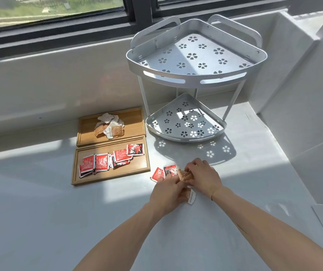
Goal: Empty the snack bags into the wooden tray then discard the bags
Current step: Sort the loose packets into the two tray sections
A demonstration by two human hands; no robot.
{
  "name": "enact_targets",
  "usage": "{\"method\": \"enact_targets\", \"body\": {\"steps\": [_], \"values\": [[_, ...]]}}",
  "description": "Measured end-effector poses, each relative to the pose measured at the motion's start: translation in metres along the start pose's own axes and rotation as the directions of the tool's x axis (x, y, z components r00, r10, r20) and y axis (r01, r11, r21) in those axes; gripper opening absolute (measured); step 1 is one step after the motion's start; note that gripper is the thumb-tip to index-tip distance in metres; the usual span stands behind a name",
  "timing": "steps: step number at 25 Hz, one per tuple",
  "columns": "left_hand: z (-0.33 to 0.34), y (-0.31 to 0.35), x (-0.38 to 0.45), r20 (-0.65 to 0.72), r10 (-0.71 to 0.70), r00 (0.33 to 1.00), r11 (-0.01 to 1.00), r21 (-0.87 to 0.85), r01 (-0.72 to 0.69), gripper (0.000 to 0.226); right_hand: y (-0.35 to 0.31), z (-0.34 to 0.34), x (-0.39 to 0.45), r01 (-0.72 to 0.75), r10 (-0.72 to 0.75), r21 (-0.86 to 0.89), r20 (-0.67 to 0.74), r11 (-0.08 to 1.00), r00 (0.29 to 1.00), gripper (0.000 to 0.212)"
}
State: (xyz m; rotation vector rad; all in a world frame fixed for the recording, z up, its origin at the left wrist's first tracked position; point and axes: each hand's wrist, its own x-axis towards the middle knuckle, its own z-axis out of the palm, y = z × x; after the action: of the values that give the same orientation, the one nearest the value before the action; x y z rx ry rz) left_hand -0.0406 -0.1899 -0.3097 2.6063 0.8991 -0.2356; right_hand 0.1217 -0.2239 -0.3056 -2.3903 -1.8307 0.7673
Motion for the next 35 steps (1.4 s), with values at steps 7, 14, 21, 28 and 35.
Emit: {"method": "enact_targets", "body": {"steps": [7,14,21,28,35], "values": [[-0.001,0.0,-0.008,0.046,0.018,0.999,0.999,0.026,-0.019,0.025,0.007,0.002,-0.008,-0.128,0.112,0.131,0.119,0.983,0.987,0.033],[-0.032,-0.003,0.001,0.182,-0.082,0.98,0.968,-0.218,0.122,0.047,0.02,-0.006,-0.026,-0.2,0.181,0.104,0.173,0.974,0.968,0.036],[-0.054,0.005,0.063,0.211,-0.015,0.977,0.968,0.246,-0.039,0.05,0.033,-0.006,-0.044,-0.258,0.234,0.14,0.168,0.956,0.958,0.039],[-0.049,0.0,0.06,0.251,0.11,0.962,0.832,0.507,-0.227,0.029,0.034,-0.003,-0.046,-0.258,0.236,0.149,0.151,0.955,0.96,0.04],[-0.054,-0.014,0.05,0.153,0.054,0.987,0.968,0.233,-0.089,0.026,0.032,-0.004,-0.049,-0.252,0.233,0.134,0.143,0.958,0.962,0.04]]}}
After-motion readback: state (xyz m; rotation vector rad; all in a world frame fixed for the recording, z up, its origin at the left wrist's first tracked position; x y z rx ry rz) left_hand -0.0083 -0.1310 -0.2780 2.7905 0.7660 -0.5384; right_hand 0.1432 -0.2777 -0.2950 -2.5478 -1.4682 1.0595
